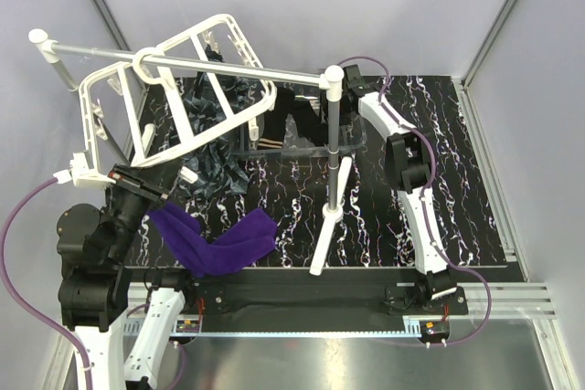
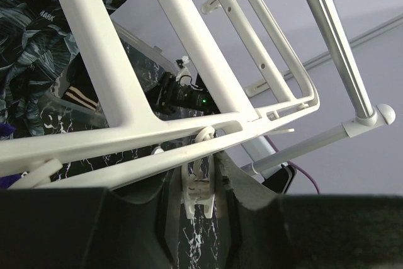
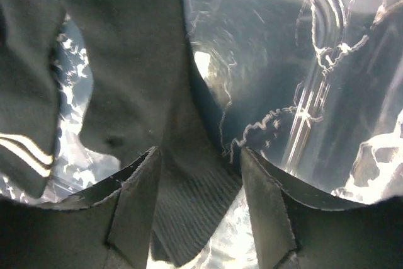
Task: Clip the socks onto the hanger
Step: Pick up the sock from the bin.
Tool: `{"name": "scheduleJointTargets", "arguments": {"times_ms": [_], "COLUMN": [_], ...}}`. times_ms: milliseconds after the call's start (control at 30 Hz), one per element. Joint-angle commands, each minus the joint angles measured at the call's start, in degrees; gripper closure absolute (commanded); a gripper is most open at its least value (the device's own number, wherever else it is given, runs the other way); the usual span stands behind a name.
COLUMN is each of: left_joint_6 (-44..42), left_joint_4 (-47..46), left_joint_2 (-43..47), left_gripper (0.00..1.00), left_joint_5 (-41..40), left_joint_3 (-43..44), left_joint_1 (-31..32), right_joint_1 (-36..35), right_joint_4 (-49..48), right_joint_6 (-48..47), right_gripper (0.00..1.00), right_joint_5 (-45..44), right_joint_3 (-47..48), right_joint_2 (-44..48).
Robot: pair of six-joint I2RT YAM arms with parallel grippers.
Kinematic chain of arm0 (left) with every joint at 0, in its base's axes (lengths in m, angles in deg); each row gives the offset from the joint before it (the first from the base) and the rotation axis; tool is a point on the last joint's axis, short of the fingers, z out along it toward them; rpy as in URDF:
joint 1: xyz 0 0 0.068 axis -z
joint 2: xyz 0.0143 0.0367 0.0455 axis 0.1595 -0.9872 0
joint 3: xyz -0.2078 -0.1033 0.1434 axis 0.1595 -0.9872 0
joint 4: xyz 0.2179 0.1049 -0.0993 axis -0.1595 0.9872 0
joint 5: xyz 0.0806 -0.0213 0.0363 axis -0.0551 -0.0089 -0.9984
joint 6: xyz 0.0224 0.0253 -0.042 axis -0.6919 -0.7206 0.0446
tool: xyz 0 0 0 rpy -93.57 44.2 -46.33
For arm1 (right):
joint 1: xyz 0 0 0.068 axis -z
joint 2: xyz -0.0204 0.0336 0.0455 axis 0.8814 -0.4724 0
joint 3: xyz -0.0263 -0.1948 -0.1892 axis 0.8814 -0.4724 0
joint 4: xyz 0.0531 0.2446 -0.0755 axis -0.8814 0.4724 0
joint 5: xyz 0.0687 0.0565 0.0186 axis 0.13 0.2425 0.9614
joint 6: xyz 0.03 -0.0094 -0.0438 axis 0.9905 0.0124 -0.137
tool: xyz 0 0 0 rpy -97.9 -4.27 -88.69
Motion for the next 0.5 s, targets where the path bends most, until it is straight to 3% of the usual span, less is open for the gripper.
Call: {"name": "scheduleJointTargets", "arguments": {"times_ms": [0, 233, 333, 367, 467], "left_joint_6": [-0.98, -1.06, -1.06, -0.89, -0.98], "left_joint_4": [-1.24, -1.15, -1.06, -1.15, -1.24], "left_joint_2": [-0.14, -0.58, -0.23, -0.23, -0.31], "left_gripper": [1.00, 1.00, 1.00, 1.00, 1.00], "left_joint_5": [-0.22, -0.13, -0.22, -0.13, -0.30], "left_joint_3": [2.23, 2.67, 2.41, 2.32, 2.49], "left_joint_1": [0.27, 0.27, 0.44, 0.35, 0.44], "right_joint_1": [-0.80, -1.16, -1.25, -1.42, -1.86], "right_joint_4": [0.63, -1.04, -2.10, -2.19, -2.45], "right_joint_6": [-1.23, -0.70, -0.17, -0.17, -0.26], "right_gripper": [0.41, 0.55, 0.71, 0.81, 0.89], "right_joint_5": [-5.17, -6.85, -5.54, -5.10, -3.95], "right_joint_3": [3.05, 2.36, 2.00, 2.08, 2.52], "right_joint_2": [-1.66, -2.98, -3.16, -3.33, -3.42]}}
